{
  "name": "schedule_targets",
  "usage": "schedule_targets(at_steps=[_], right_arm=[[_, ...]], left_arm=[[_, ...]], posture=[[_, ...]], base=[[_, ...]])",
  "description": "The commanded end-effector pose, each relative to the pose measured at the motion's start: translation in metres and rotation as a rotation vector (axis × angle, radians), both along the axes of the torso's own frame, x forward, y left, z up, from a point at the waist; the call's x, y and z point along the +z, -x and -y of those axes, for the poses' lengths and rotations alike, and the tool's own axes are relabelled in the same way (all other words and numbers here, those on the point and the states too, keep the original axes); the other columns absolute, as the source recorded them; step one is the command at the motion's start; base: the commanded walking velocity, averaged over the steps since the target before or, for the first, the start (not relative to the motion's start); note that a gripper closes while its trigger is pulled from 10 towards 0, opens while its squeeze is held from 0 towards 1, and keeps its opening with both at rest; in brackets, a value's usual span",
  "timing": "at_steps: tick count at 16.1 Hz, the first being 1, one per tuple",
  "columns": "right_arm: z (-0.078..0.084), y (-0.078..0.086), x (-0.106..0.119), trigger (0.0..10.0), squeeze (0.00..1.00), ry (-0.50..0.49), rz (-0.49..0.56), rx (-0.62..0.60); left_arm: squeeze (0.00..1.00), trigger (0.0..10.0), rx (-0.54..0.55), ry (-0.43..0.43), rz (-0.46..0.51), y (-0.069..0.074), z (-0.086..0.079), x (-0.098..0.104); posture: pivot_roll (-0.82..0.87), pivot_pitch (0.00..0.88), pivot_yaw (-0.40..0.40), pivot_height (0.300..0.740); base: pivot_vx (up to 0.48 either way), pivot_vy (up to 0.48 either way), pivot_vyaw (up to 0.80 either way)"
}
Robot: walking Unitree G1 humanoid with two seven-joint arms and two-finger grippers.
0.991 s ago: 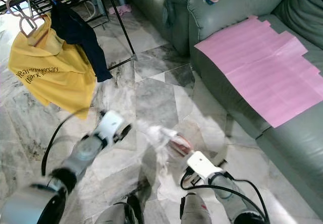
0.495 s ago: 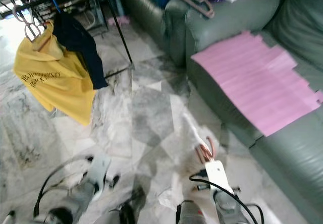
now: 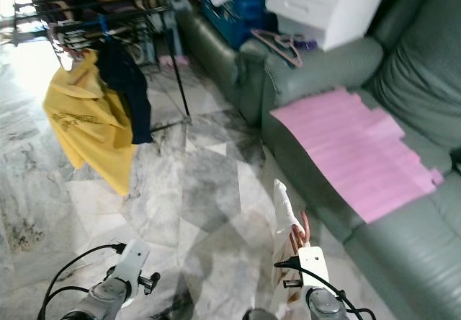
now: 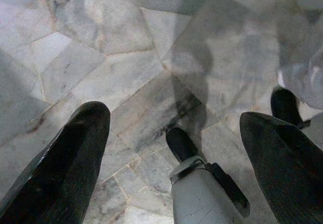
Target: Hang hanger
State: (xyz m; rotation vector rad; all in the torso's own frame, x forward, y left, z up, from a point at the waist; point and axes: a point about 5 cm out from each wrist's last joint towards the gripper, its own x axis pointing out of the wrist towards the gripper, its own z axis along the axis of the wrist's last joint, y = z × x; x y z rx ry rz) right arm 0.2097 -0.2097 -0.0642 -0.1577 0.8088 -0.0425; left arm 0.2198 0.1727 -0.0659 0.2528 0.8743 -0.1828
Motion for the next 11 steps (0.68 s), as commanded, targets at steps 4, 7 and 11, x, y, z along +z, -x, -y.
schedule_targets(at_steps=[4,7,11], right_arm=[[-0.014,-0.004,0.0,10.0,0.0,-0.051,0.007,0.017],[-0.025,0.005,-0.007,10.0,0.0,-0.065,-0.034,0.053],[-0.031,0.009,-0.01,10.0,0.0,-0.068,-0.054,0.075]], left_arm=[[0.0,10.0,0.008,0.047,-0.052,0.013,0.001,-0.007],[0.0,10.0,-0.023,0.054,-0.069,0.016,0.008,-0.01],[0.0,10.0,-0.038,0.059,-0.066,0.016,0.0,-0.009]], posture=[[-0.17,0.0,0.003,0.74],[-0.17,0.0,0.015,0.74],[-0.19,0.009,0.021,0.74]], base=[[0.0,0.0,0.34],[0.0,0.0,0.8],[0.248,0.0,0.8]])
